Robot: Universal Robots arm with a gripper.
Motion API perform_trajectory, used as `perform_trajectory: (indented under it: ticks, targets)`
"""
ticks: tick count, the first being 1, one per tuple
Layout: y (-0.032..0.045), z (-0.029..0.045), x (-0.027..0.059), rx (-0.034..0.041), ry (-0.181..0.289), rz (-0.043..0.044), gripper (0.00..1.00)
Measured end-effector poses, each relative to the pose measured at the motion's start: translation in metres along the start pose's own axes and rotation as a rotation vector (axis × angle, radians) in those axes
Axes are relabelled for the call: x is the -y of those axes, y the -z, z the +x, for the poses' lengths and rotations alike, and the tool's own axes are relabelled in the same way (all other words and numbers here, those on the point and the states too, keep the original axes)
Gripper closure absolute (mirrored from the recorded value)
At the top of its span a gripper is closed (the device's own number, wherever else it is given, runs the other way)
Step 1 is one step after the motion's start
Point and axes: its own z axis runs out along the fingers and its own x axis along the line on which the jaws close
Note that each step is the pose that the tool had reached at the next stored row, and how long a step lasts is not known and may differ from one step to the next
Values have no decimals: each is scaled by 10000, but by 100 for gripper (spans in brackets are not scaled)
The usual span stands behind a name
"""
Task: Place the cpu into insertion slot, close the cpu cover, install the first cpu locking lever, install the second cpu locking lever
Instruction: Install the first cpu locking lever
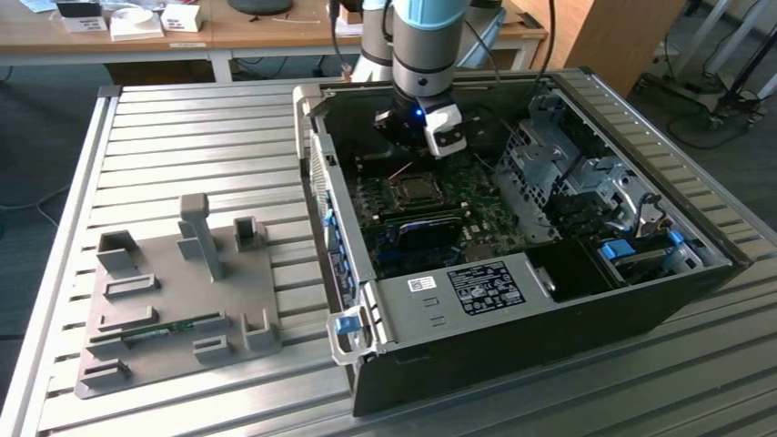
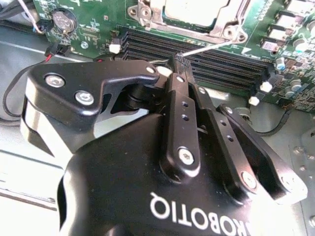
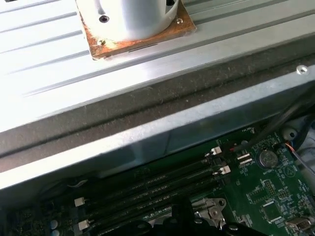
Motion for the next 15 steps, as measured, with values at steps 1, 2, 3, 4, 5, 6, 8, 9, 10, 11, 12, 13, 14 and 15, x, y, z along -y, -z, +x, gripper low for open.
perform_trajectory:
  ticks: [1, 2, 3, 4, 5, 6, 8, 9, 10, 11, 12, 13, 14, 15]
  targets:
    - [-5, 1, 0, 2, 1, -4, 89]
    - [-12, 3, 2, 12, 4, -7, 89]
    - [-21, 4, 5, 24, 8, -10, 89]
    - [-31, 6, 8, 37, 11, -16, 89]
    - [-43, 7, 12, 48, 14, -21, 89]
    - [-52, 10, 13, 55, 16, -24, 89]
    - [-63, 15, 9, 62, 18, -25, 89]
    - [-67, 18, 6, 62, 18, -27, 89]
    - [-70, 21, 3, 61, 18, -30, 89]
    - [-72, 24, 3, 61, 17, -33, 89]
    - [-74, 28, 3, 60, 17, -32, 89]
    - [-74, 34, 4, 59, 17, -32, 89]
    - [-76, 40, 6, 59, 16, -34, 89]
    - [-77, 45, 7, 59, 16, -36, 89]
